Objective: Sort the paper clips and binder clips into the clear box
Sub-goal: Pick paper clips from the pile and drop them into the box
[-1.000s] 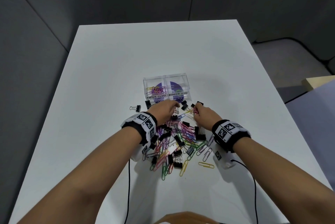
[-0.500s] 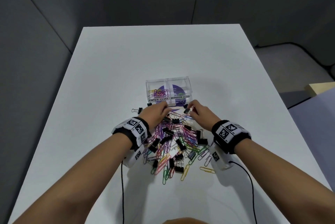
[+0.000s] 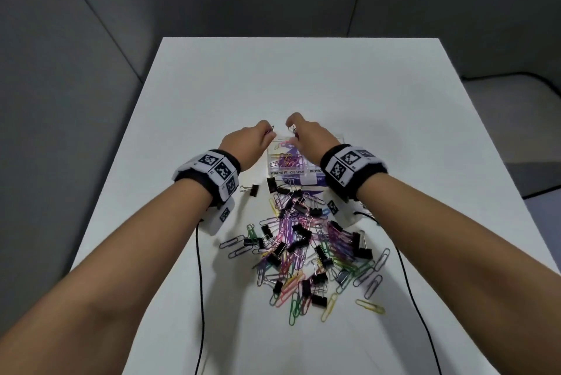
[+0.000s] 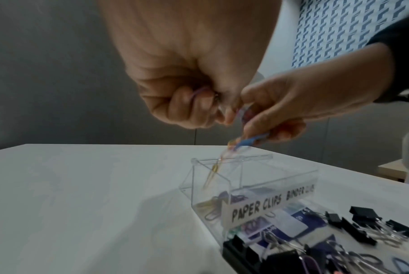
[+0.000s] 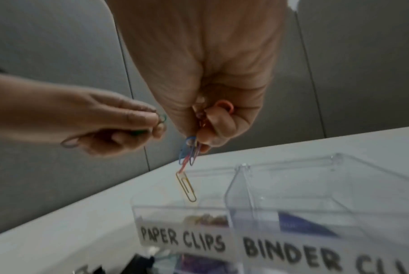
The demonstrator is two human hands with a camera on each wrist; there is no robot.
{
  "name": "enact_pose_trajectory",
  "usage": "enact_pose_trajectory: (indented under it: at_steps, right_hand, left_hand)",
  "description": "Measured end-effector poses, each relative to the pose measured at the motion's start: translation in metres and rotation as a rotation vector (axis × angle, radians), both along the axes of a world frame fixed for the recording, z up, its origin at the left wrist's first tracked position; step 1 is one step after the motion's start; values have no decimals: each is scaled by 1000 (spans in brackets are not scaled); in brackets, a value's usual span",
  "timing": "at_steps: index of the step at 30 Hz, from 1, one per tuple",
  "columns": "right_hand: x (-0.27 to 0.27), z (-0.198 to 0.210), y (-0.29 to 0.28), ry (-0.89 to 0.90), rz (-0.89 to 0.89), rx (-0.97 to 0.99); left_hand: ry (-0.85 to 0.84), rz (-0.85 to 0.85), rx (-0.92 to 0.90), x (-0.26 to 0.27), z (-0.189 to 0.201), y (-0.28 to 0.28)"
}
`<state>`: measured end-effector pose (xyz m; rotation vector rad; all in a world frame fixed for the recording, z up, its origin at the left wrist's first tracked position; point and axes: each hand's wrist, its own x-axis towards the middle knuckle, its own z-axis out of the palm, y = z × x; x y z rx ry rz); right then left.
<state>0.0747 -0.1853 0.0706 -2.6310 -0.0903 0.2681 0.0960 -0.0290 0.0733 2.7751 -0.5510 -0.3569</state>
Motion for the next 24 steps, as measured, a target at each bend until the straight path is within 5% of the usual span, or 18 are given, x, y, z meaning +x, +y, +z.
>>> enact_pose_trajectory:
  at_steps: [4,9,15,20,24]
  right_hand:
    - [2,-13,7,120,7,39]
    - [-19,-10,-9,-36,-76,125]
    - [-64,-26,-44,-7,-82,-13]
    - [-88,-49,-54,85,-18,-104]
    - [-93,-63,-46,61,77,-157]
  left_hand:
    - [44,-41,94,12,-5,-6]
    - [87,-169,143,16,-8,-20]
    - [75,-259,195,14,-11,-34]
    - [-159,-380,151,-6,-13,-37]
    - [-108,-529,188,-36,-27,-40]
